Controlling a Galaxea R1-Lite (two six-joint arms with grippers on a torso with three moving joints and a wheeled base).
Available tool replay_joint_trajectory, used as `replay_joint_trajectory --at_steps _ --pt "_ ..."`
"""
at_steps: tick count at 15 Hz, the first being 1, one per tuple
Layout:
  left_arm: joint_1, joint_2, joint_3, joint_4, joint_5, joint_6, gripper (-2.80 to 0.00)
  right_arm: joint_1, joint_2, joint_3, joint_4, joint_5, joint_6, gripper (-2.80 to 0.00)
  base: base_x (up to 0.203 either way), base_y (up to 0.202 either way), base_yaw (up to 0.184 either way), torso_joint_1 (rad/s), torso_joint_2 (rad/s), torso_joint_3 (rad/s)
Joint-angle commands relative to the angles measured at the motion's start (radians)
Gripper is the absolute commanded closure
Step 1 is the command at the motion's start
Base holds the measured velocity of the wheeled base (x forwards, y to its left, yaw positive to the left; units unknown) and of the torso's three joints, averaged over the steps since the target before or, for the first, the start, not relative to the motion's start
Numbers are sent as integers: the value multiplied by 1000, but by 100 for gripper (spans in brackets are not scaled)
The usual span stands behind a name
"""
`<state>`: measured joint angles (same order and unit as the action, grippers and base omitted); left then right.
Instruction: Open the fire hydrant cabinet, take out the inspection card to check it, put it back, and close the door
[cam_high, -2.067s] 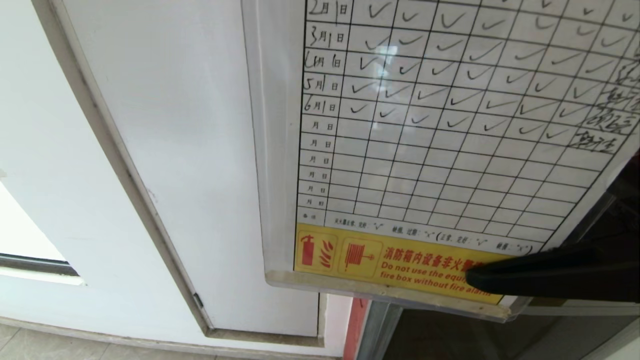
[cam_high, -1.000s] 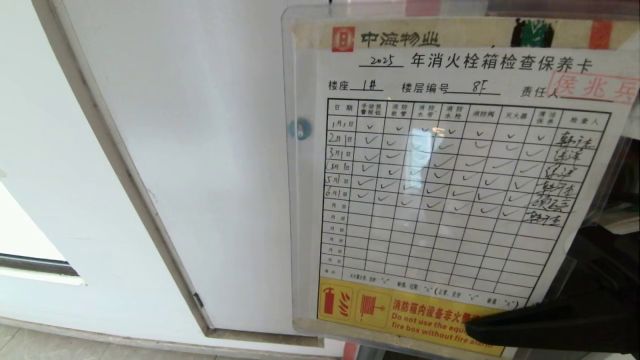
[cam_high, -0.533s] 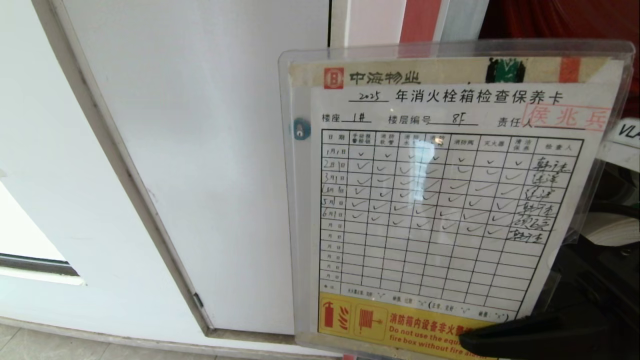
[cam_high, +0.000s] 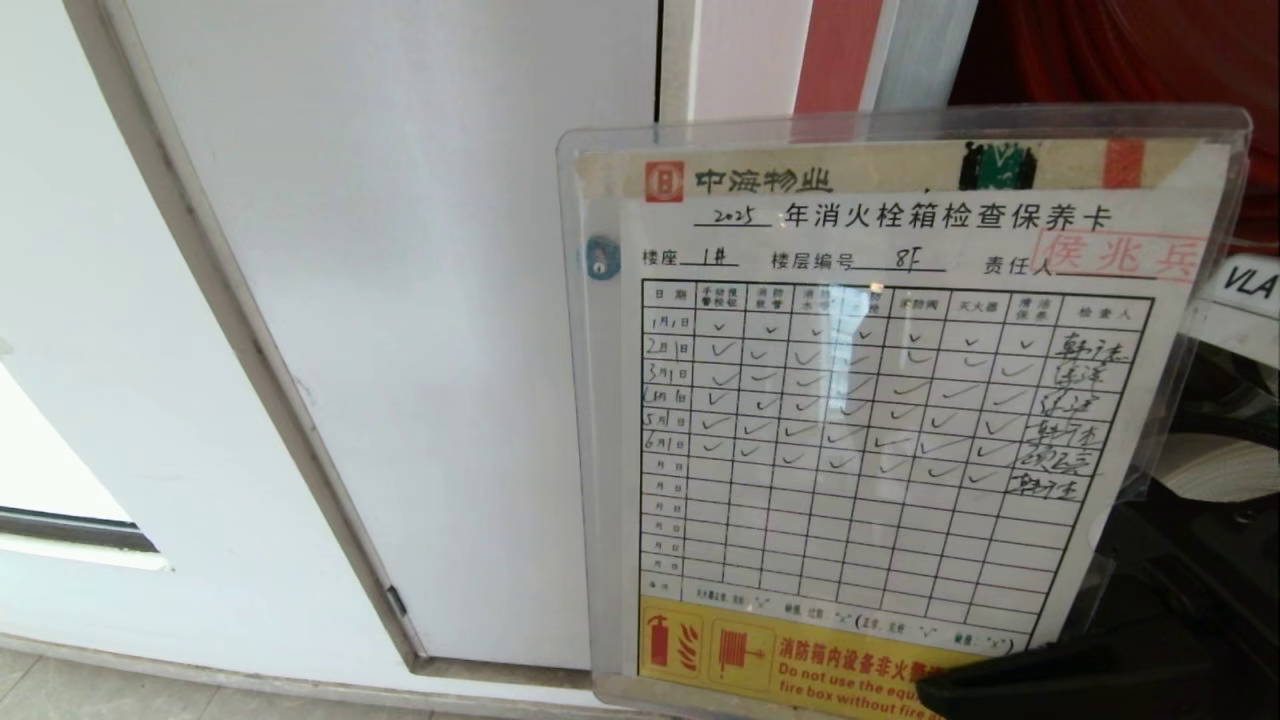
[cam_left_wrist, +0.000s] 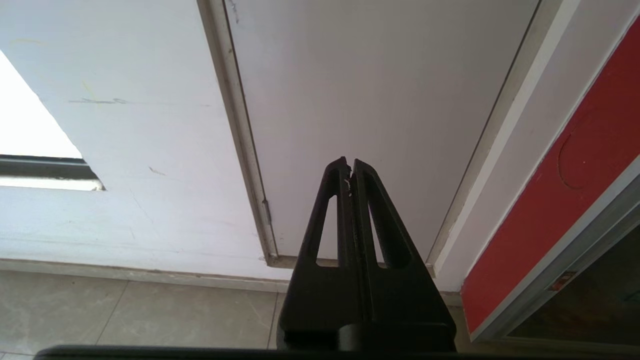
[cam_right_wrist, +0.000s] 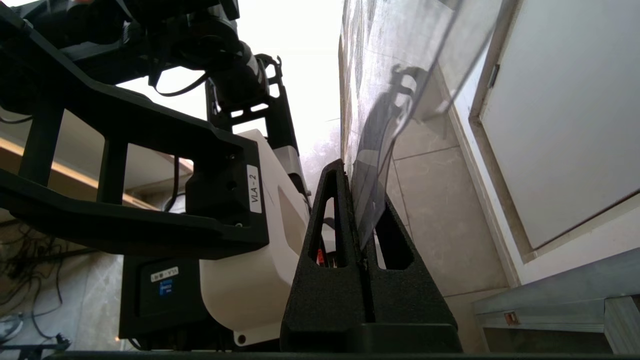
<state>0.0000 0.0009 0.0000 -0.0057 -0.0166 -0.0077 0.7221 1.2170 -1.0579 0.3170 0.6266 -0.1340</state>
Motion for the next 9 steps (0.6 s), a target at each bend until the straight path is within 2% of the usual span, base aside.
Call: replay_joint_trajectory --at_steps 1,6,7,9 --pt "0 1 0 0 0 0 0 0 -2 1 2 4 -1 0 0 0 0 0 0 0" --pt "0 1 0 0 0 0 0 -3 -17 -2 3 -11 -2 0 0 0 0 0 0 0" --pt "0 1 0 0 0 0 0 -7 -26 -2 3 -40 -2 0 0 0 0 0 0 0" --pt "0 1 0 0 0 0 0 -10 -54 -1 4 -147 -2 0 0 0 0 0 0 0"
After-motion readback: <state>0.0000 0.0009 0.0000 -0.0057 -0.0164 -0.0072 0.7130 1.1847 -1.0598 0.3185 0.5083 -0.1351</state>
